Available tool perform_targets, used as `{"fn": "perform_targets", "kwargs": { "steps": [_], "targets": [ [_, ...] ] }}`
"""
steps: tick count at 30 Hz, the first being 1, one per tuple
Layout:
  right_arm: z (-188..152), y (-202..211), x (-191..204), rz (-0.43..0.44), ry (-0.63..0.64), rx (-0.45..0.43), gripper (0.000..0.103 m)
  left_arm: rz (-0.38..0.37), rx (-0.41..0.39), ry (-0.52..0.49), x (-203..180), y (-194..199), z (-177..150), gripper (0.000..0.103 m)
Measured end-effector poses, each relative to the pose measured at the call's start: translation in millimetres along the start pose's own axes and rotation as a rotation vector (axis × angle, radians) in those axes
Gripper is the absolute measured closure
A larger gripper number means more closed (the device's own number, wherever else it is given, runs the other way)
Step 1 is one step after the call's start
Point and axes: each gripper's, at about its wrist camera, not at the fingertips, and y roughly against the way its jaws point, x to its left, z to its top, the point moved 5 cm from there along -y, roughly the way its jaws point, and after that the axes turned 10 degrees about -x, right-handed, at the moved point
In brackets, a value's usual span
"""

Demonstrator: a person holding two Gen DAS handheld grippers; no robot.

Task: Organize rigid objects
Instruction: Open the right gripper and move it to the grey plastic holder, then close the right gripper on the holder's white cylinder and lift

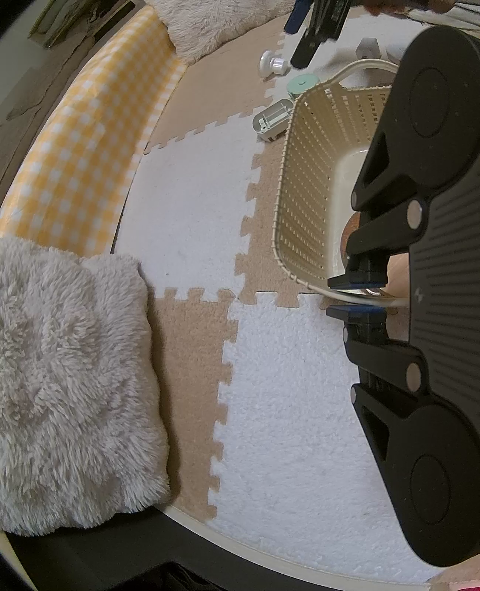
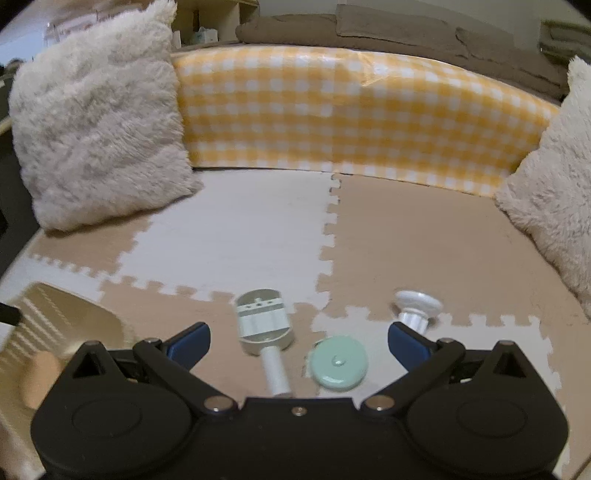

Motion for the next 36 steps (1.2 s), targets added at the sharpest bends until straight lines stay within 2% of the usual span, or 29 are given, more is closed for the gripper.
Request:
{"fn": "perform_targets", "kwargs": {
  "steps": [3, 5, 7, 10, 20, 24, 26, 36],
  "targets": [
    [-3.1, -14.5, -2.7, 0.002, 0.017, 0.01, 0.001, 0.001, 0.001, -0.004, -0.3, -0.2, 0.0, 0.095],
    [-6.4, -23.4, -2.6, 0.021, 0.032, 0.024, 0.021, 0.001, 0.002, -0.009, -0.7, -0.5, 0.2, 0.095],
    [-10.1, -30.2, -0.8, 0.054, 0.035, 0.039, 0.031, 0.0, 0.004, -0.011, -0.5, -0.9, 0.6, 0.095],
    [-16.2, -39.2, 3.1, 0.098, 0.033, 0.048, 0.037, 0.0, 0.005, -0.012, -0.5, -1.1, 1.1, 0.095],
    [-34.6, -61.3, 22.9, 0.187, 0.092, 0.111, 0.068, 0.001, 0.005, -0.019, -1.5, -2.0, 1.1, 0.095],
    [-36.1, -62.2, 27.1, 0.182, 0.116, 0.113, 0.07, 0.002, 0.005, -0.02, -1.9, -2.3, 1.2, 0.095],
    [-35.5, -61.7, 26.3, 0.184, 0.112, 0.115, 0.083, 0.002, 0.005, -0.02, -2.2, -2.3, 1.3, 0.095],
    [-32.7, -54.0, 24.6, 0.147, 0.099, 0.118, 0.084, 0.002, 0.004, -0.018, -2.5, -2.3, 1.5, 0.095]
  ]
}}
